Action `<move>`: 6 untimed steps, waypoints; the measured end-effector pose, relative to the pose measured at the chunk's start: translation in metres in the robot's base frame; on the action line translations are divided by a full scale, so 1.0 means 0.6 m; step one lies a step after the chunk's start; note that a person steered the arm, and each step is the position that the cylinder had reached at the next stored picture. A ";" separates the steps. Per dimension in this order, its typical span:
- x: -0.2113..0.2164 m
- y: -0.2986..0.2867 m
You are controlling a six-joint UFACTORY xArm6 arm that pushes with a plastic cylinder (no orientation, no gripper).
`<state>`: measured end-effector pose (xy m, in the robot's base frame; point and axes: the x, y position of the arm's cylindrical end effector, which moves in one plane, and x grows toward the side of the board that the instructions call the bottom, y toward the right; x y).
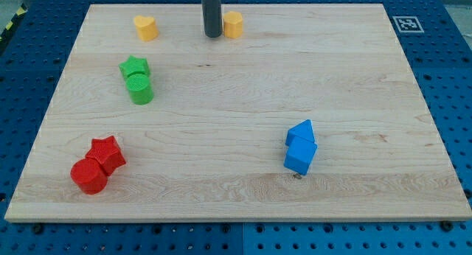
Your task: Move your arm towards the top center of the board
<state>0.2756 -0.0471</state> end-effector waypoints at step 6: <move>-0.009 0.001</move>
